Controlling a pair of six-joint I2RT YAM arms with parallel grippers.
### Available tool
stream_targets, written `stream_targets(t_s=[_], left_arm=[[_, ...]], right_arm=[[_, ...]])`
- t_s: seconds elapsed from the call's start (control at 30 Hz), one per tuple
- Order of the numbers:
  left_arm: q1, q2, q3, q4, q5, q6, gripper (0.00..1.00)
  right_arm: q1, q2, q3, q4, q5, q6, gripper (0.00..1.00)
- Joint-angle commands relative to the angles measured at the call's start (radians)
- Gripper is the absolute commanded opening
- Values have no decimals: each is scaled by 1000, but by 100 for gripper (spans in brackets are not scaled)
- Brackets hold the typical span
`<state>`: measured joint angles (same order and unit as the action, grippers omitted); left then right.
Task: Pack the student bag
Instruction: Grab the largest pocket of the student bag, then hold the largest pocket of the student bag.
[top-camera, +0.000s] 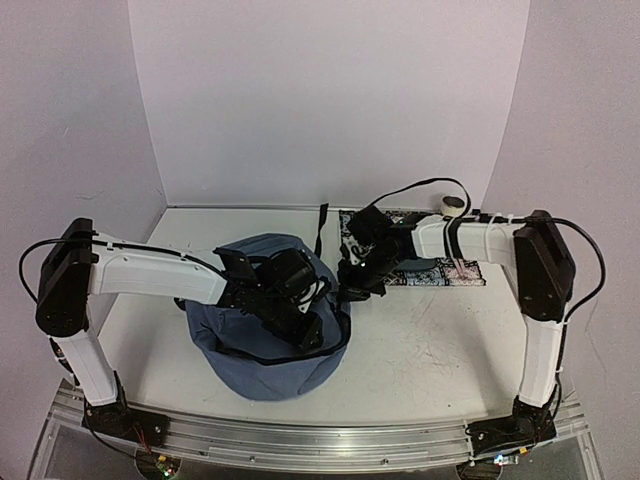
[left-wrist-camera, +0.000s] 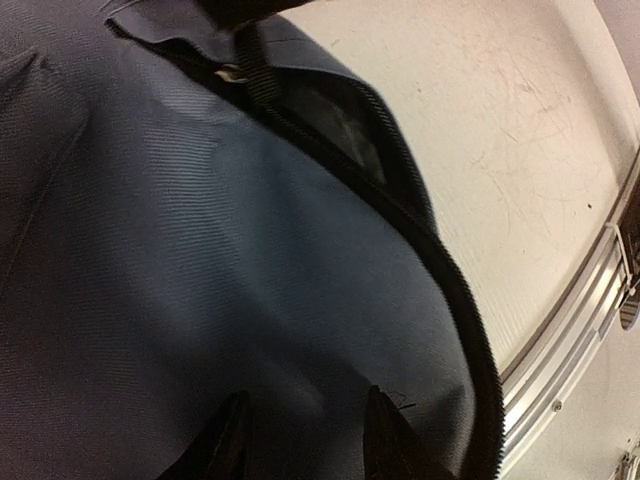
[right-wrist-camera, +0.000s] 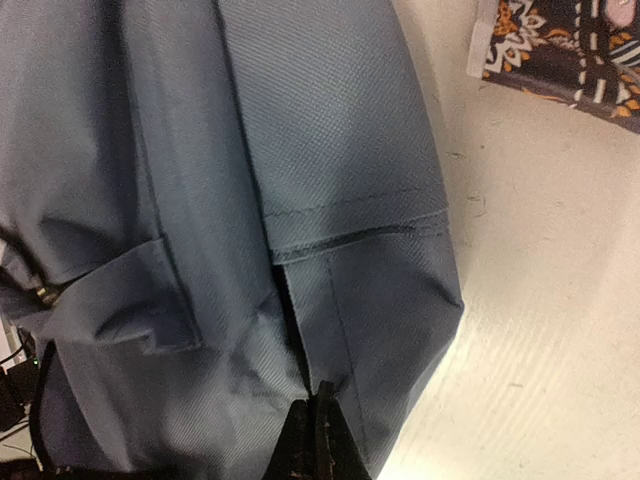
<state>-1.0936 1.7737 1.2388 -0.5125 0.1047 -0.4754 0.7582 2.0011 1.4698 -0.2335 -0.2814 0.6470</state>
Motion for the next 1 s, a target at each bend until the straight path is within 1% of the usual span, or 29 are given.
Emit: stream_targets(t_s=[0.0,0.13,0.2,0.37,0.53,0.7,0.9,0.97], left_arm=[[80,-37,35,28,-5,-68,42],[151,-36,85,29,27,-91,44],[169,-20,123,29,53,-100,48],[178,56,249,28,113,-143,57],[187,140,338,28,140,-233,62],[196,220,358,21,180,-299,64],[205,237,344,9,134,-326,66],[210,248,345,9,138,-330,66]], right_arm=[[4,-167,-83,3,35,-32,0],[6,-253,-184,103,4,-32,0],[11,-277,-220,138,-6,-41,0],[34,-320,-280,211,4,-79,0],[37,-336,-308,270,17,-100,0],[39,-355,-336,330,32,-123,0],[41,-363,-371,386,25,-148,0],[44,-367,-382,404,22,-160,0]])
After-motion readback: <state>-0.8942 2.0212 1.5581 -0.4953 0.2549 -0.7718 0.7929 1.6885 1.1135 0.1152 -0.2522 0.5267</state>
